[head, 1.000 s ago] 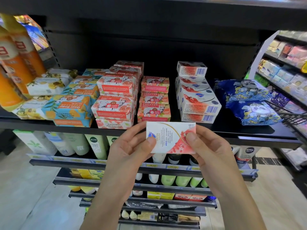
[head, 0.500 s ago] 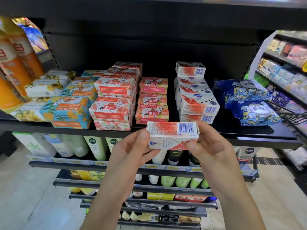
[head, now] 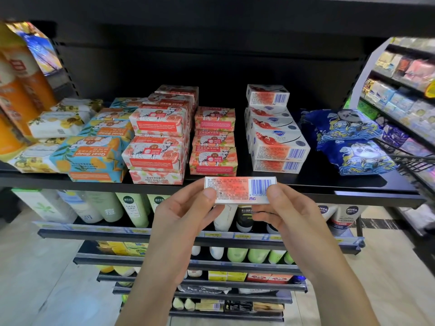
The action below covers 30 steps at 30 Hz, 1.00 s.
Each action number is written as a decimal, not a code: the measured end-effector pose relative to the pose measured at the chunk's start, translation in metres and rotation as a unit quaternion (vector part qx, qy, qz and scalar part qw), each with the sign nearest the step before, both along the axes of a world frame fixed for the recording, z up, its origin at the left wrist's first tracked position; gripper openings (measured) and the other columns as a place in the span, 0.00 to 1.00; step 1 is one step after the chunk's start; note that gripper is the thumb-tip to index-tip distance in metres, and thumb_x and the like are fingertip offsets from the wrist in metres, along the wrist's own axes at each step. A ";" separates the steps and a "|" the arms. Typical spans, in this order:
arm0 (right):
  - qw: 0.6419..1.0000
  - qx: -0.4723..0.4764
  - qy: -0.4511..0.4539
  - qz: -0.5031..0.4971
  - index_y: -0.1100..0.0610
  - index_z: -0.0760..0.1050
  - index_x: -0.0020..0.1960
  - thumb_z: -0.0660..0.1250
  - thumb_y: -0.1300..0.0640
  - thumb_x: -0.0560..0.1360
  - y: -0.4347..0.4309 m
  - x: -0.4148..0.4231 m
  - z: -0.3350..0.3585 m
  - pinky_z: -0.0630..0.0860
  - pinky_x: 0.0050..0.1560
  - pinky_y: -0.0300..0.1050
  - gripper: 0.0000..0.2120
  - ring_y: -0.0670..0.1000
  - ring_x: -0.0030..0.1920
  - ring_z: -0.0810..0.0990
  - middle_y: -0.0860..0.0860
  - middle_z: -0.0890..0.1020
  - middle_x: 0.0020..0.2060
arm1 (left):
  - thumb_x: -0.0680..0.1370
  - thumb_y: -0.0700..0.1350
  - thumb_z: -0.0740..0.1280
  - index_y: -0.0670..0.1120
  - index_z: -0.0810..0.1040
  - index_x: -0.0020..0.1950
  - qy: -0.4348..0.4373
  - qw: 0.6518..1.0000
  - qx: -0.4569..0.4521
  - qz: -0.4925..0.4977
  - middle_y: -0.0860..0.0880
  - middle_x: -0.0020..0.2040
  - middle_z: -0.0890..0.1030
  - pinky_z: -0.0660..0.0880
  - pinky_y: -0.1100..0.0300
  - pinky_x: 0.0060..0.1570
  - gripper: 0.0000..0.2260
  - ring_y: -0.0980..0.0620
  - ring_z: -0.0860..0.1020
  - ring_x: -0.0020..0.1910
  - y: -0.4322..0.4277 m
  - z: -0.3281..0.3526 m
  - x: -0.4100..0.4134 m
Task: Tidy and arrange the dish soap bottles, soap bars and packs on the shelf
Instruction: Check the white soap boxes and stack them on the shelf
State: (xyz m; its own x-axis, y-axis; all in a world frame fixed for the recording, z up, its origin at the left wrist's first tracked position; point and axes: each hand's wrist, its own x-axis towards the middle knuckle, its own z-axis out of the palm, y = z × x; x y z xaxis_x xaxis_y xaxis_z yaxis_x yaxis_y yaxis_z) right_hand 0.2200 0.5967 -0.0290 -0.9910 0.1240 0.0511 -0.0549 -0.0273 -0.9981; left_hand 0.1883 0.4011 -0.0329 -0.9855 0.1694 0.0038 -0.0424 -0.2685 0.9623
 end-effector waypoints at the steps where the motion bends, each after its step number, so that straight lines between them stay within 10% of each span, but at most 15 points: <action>1: 1.000 -0.004 -0.005 -0.003 0.40 0.84 0.56 0.73 0.28 0.65 -0.001 0.000 0.001 0.78 0.59 0.47 0.25 0.52 0.53 0.85 0.49 0.87 0.53 | 0.74 0.51 0.72 0.43 0.79 0.68 0.004 1.000 -0.005 0.000 0.47 0.60 0.86 0.74 0.47 0.69 0.24 0.50 0.83 0.61 0.000 0.000 0.000; 7: 1.000 -0.014 -0.014 -0.006 0.48 0.83 0.62 0.76 0.29 0.64 -0.002 0.001 0.000 0.71 0.70 0.61 0.34 0.53 0.57 0.85 0.53 0.86 0.58 | 0.76 0.53 0.76 0.48 0.79 0.69 0.004 1.000 -0.020 -0.002 0.49 0.63 0.84 0.77 0.50 0.66 0.23 0.50 0.80 0.66 -0.003 -0.006 -0.003; 13: 0.997 -0.078 0.016 0.003 0.47 0.83 0.63 0.83 0.34 0.56 0.002 0.000 -0.001 0.73 0.68 0.52 0.38 0.54 0.64 0.82 0.53 0.85 0.59 | 0.73 0.54 0.78 0.59 0.80 0.67 0.027 0.998 -0.048 -0.006 0.66 0.62 0.81 0.70 0.50 0.71 0.23 0.70 0.76 0.64 -0.006 -0.001 0.000; 22: 0.990 -0.080 0.102 0.051 0.57 0.75 0.69 0.72 0.69 0.68 0.009 0.000 -0.002 0.80 0.58 0.43 0.30 0.54 0.64 0.82 0.54 0.84 0.61 | 0.80 0.54 0.68 0.45 0.78 0.69 -0.002 1.000 0.015 -0.020 0.48 0.61 0.85 0.79 0.49 0.63 0.21 0.47 0.82 0.62 -0.003 0.004 0.000; 30: 0.984 0.105 0.144 0.030 0.47 0.71 0.74 0.80 0.65 0.68 0.008 0.001 0.005 0.74 0.70 0.51 0.38 0.52 0.72 0.74 0.49 0.78 0.68 | 0.71 0.47 0.71 0.46 0.78 0.67 0.020 0.999 0.022 0.026 0.46 0.55 0.87 0.81 0.52 0.58 0.23 0.48 0.85 0.56 -0.002 0.004 0.001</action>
State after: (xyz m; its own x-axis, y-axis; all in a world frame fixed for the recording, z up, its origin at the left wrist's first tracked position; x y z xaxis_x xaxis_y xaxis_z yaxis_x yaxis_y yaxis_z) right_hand 0.2209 0.6052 -0.0238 -0.9369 0.0221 0.3490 -0.3408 0.1657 -0.9254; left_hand 0.1894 0.3991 -0.0285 -0.9918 0.1177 0.0496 0.0106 -0.3107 0.9504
